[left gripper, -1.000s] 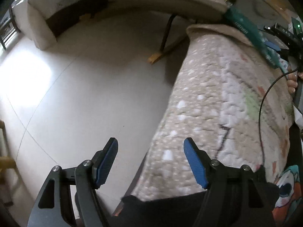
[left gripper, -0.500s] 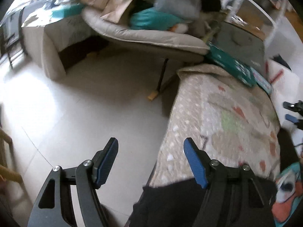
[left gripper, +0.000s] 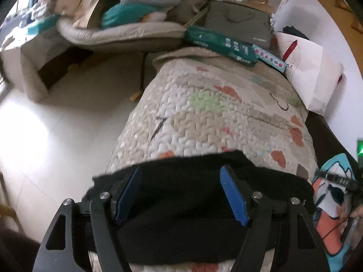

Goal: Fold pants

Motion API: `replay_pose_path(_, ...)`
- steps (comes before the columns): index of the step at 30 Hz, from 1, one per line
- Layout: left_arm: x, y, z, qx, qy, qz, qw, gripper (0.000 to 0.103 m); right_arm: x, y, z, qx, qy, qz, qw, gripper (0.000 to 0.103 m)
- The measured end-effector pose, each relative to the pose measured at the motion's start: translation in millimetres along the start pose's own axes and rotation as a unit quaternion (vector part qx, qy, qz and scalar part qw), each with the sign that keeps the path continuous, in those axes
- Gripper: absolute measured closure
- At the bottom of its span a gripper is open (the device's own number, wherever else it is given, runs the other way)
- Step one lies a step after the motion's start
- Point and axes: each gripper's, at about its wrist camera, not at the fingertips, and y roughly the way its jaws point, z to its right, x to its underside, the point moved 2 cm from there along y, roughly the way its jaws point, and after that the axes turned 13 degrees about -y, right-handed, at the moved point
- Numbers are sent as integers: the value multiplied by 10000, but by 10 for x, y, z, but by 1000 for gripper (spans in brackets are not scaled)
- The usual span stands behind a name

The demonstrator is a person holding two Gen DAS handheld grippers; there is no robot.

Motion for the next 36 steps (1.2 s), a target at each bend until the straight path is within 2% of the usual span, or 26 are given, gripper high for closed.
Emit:
replay_pose_path(1,-14,12,-7,12,59,57,10000,32,80,120,140,-106,266,-237,9993,17)
replay_pose_path(4,-89,94,-125,-88,231,301,9992,32,186,308,300,-55,614,-410,9973,16)
replay_pose_path(7,-129,188,-292,-130,167,298,9993,32,275,515,308,-534,1074,-570,9911,15)
replay_pose_path(9,-155,258,-375,-159,78,222,9996,32,329,629,243,-666,1214,-652,9882,13)
replay_pose_path(11,-188,296,-421,-83,-24,148,9999,32,329,640,137,-594,1070,-635,9904,8)
replay_pose_path(16,-208,296,-442,109,-128,121,9998,32,318,654,-3,-872,1169,-595,9875,9)
replay_pose_path(20,-192,321,-454,173,-198,8,9997,32,330,577,24,-1499,1672,-295,9740,11)
replay_pose_path(26,-191,320,-483,143,-262,30,9995,32,389,644,75,-1798,2045,-355,9616,8)
replay_pose_path(28,-192,322,-490,135,-283,21,9995,32,390,681,-30,-1554,1751,-471,9711,8)
replay_pose_path(29,-193,327,-490,122,-285,18,9995,32,376,673,-130,-1302,1358,-522,9808,8)
replay_pose_path(30,-193,330,-489,109,-289,20,9995,32,358,671,-263,-1019,939,-619,9884,11)
replay_pose_path(31,-193,331,-491,95,-284,22,9995,32,341,656,-394,-756,515,-714,9932,30)
replay_pose_path(32,-192,336,-490,65,-272,25,9996,32,328,621,-473,-681,290,-729,9946,43)
replay_pose_path(34,-192,347,-489,2,-257,30,9997,32,269,506,-527,-613,190,-636,9959,67)
replay_pose_path(35,-194,353,-502,-37,-270,35,9996,32,260,469,-530,-608,167,-578,9963,76)
replay_pose_path(36,-201,357,-520,-64,-296,41,9995,32,234,412,-521,-614,204,-503,9966,81)
